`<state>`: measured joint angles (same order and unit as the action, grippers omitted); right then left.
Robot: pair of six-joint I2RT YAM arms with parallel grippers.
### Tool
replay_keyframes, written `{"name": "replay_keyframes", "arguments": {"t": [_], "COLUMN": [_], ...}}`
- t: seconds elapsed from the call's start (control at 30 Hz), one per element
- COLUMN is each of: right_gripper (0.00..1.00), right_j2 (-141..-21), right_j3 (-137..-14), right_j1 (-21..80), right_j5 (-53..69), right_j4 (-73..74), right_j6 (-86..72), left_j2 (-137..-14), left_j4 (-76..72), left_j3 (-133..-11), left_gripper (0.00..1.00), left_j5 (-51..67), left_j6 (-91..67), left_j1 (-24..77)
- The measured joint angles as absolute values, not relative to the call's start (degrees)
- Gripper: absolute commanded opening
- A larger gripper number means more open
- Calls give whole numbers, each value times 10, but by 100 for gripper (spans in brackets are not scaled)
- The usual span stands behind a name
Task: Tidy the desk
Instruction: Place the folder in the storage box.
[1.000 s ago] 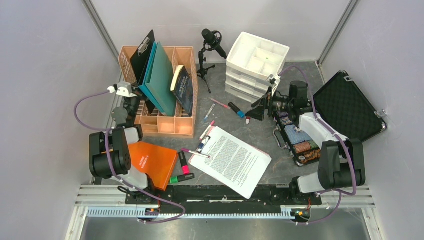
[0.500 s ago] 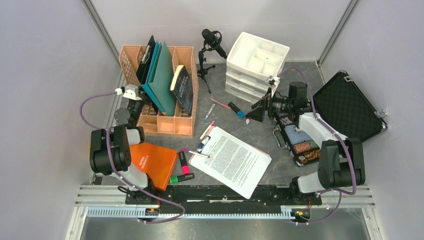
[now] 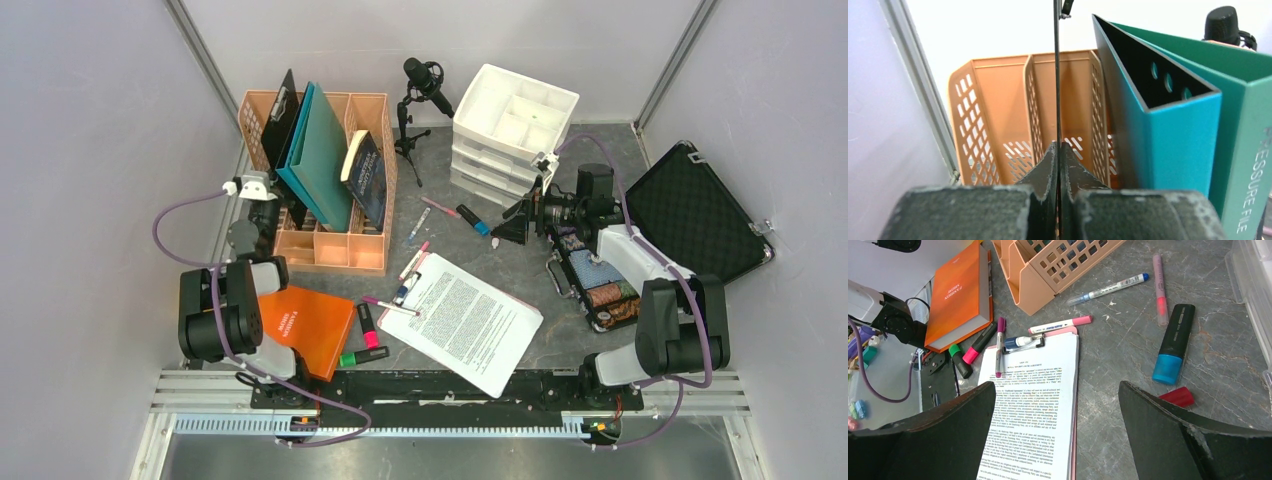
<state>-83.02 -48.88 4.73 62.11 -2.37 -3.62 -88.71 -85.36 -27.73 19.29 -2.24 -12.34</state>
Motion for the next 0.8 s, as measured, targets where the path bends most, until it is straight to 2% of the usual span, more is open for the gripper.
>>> {"name": "replay_keyframes", "arguments": {"t": [0.27, 0.63, 0.8], "right_gripper": [98, 98, 98], "right_j2": [-832, -832, -833], "right_j3": [-489, -489, -489], "right_j1": [47, 48, 47], "right_j5": [621, 626, 626], "right_j4": [-20, -17, -16], "right_j6": [-31, -31, -30], "left_j2": [-856, -900, -912], "left_j4": [-819, -847, -849], "left_j3": [-277, -277, -277], "left_gripper": [2, 3, 23], "left_j5": [130, 169, 187], "left_j6": [-50, -51, -49], "left_j1": [-136, -140, -141]}}
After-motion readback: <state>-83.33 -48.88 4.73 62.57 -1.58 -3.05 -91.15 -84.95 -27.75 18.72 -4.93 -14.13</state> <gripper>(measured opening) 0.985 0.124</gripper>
